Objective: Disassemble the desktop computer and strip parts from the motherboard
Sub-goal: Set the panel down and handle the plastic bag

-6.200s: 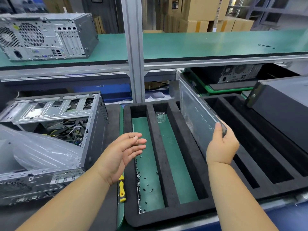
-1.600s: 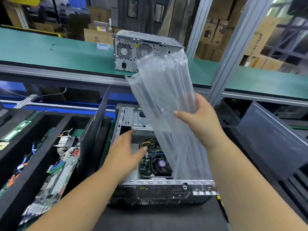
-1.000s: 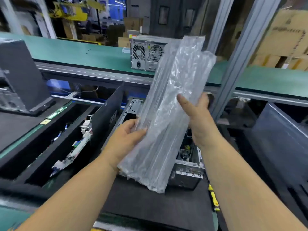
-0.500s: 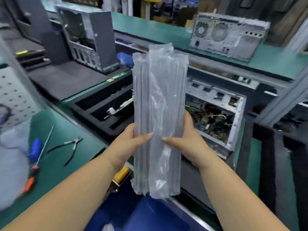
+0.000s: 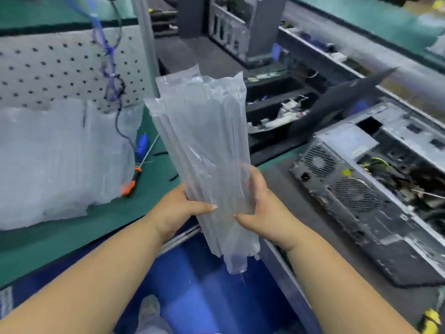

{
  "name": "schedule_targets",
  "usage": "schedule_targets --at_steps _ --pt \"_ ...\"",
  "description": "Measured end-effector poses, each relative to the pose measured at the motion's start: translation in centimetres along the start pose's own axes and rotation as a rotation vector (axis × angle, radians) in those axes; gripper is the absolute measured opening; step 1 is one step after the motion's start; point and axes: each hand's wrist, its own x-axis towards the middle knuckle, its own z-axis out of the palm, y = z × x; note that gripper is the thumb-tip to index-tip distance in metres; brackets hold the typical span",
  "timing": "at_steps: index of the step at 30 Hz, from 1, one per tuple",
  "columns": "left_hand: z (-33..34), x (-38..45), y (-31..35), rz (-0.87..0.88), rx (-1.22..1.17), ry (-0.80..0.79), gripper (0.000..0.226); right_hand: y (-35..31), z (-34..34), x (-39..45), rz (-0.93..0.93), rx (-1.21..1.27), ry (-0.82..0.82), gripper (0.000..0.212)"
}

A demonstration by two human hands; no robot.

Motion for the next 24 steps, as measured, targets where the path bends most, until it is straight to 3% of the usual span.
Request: schedule_targets --at_steps 8,14,17,19,24 --pt "-11.3 -4.1 -1.7 0.021 -0.109 0.234 0.055 -5.3 9.0 7.8 -0.22 -0.206 -0.186 0.098" --pt "-17.7 -5.7 -0.5 0.082 -0.245 0.367 0.048 -9.6 14.2 13.5 -0.29 -0.186 -0.263 0.092" --pt "-21.1 -6.0 0.8 0.096 -0.267 0.496 0.05 -11.7 16.2 16.1 -0.248 -0.071 -0.26 0.09" --pt "-22.9 -6.0 1.6 0.091 -0.293 0.565 0.045 -12.7 17.1 17.3 -0.18 0.004 -0.296 0.1" --pt "-28.5 -5.4 2.9 0.041 -0.294 0.716 0.043 -14.5 20.1 20.5 -0.053 0.071 -0.491 0.111"
